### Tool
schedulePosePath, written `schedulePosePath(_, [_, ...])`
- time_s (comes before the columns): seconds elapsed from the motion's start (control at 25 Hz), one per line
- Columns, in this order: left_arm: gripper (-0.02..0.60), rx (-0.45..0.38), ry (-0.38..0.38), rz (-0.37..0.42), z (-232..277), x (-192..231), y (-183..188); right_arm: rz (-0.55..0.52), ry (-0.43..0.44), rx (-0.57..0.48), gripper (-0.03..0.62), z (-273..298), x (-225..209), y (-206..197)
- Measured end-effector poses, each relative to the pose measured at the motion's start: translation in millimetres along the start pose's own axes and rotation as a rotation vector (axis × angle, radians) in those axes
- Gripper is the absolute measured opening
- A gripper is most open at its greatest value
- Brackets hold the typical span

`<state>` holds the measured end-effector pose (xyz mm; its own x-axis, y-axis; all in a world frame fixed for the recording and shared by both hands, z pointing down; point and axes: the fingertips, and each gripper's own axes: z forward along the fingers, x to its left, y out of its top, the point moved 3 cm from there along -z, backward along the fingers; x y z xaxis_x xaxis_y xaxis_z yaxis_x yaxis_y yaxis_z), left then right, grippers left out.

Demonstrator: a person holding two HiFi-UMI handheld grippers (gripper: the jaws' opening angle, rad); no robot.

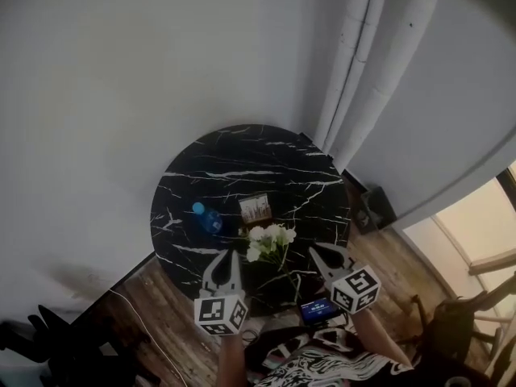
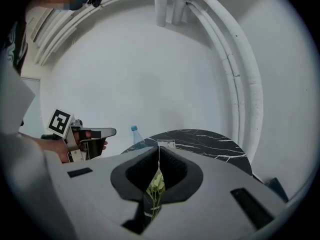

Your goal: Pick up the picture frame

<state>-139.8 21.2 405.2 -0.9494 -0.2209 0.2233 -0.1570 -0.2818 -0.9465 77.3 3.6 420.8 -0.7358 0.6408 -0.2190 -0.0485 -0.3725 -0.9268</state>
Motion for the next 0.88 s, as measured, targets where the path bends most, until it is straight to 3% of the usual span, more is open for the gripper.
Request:
schedulePosePath(0.24, [0.014,0.011,-0.034,-0.024,23.9,12.7,-4.4,0.023,-0.034,0.003,0.018,10.6,-6.1,5.5])
schedulePosePath(0.56, [0.014,-0.028,-0.091,0.015,32.3,1.3,3.0,0.035,-0.059,-0.007,0.018,0.8,-5.4,-0.3])
schedulePosePath(0.88, [0.014,-0.036,-0.083,0.04,33.8,0.4,9.7,0.034,-0.049,-0.03,0.018,3.8,-9.5,4.9])
